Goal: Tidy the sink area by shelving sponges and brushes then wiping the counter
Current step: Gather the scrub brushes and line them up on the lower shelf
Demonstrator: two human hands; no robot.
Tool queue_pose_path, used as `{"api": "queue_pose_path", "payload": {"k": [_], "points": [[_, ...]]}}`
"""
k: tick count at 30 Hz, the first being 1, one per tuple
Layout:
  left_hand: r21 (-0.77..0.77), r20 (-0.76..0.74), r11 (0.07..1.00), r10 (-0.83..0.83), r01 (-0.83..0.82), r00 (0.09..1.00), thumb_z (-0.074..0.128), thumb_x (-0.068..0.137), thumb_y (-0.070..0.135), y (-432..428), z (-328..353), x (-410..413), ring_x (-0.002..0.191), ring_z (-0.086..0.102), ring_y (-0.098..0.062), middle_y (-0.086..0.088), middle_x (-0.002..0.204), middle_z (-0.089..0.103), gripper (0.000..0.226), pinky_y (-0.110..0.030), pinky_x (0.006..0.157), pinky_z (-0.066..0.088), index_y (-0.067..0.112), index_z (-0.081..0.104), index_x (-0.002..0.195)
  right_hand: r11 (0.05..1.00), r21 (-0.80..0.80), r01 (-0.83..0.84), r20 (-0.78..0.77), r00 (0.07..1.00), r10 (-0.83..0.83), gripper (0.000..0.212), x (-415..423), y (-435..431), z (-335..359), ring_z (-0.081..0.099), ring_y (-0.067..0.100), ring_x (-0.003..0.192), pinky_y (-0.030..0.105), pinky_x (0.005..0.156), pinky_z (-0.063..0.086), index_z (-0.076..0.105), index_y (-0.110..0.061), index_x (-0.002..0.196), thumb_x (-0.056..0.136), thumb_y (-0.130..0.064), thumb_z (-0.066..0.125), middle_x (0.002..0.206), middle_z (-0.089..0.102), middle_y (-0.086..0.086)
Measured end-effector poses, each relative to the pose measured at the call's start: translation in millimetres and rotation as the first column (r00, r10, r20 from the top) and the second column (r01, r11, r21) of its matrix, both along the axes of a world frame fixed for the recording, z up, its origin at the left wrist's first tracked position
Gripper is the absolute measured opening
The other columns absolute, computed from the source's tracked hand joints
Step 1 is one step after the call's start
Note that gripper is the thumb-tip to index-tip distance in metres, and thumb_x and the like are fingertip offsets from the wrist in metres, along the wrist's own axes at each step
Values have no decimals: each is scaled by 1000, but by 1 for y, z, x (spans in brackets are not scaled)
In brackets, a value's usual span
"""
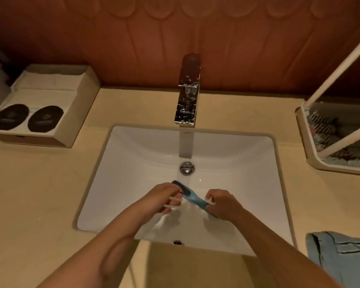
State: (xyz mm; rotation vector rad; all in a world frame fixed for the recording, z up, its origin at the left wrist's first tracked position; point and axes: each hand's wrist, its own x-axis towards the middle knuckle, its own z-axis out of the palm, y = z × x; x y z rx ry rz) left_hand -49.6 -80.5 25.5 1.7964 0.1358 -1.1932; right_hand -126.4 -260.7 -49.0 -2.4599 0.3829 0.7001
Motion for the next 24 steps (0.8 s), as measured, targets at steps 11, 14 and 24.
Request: {"api": "queue_pose_path", "payload": {"k": [11, 14, 24], "points": [[-25, -177, 941, 328, -338, 928, 48, 94, 19, 44, -29, 26, 83, 62, -15, -2, 100, 59, 12, -26, 68, 44, 13, 58, 96, 972, -221, 78, -17, 996, -84, 36, 43, 56, -38, 60, 25, 94, 34, 73, 50, 43, -17, 118, 84, -17, 56, 109, 55, 4], [-27, -191, 923, 371, -383, 909, 48, 93, 18, 49, -31, 33, 79, 61, -15, -2, 97, 58, 14, -25, 66, 43, 11, 58, 101, 942, -336, -2, -16, 1000, -3, 40, 47, 64, -41, 61, 25, 96, 32, 68, 42, 38, -17, 127, 90, -21, 51, 113, 54, 5], [43, 156, 997, -73, 67, 985, 51, 93, 26, 52, -30, 30, 111, 55, -20, -5, 126, 54, 36, -32, 90, 48, 18, 47, 128, 777, 347, 525, 1, 829, -560, 38, 52, 74, -6, 57, 20, 81, 22, 59, 42, 41, -7, 124, 89, -13, 55, 101, 56, 5]]}}
